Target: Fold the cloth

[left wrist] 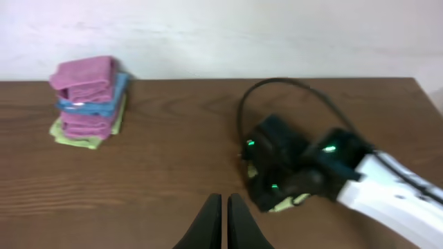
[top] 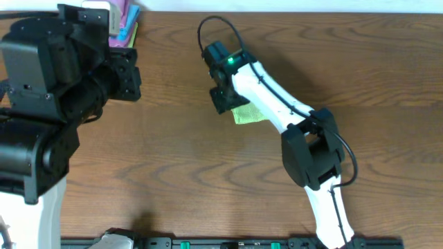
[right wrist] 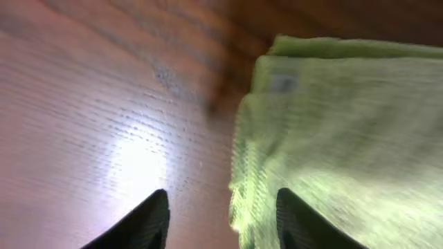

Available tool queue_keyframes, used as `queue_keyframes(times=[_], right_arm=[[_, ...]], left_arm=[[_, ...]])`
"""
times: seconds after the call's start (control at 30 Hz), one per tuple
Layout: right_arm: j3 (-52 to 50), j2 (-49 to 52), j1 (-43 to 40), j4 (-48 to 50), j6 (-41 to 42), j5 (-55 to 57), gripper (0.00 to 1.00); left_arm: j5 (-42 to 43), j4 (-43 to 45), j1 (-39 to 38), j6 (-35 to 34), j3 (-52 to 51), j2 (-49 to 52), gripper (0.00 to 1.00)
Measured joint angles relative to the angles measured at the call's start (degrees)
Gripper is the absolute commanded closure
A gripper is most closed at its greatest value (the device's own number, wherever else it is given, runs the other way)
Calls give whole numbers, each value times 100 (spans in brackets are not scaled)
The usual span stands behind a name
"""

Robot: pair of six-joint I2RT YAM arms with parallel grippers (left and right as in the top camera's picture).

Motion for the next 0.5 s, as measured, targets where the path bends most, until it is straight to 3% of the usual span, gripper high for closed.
queue_keyframes(times=[0.33,0.43,0.5], right_arm=[[2549,7,-505,-1917,-229,55,30],[3091,7,-577,-2269,-350,96,32],[3276,7,-669,-2402,-437,114,44]], left_arm=[[127,90,442,76,0,920,91],[577,129,448,138,0,1366,90],[905,177,446,149,0,1722,90]])
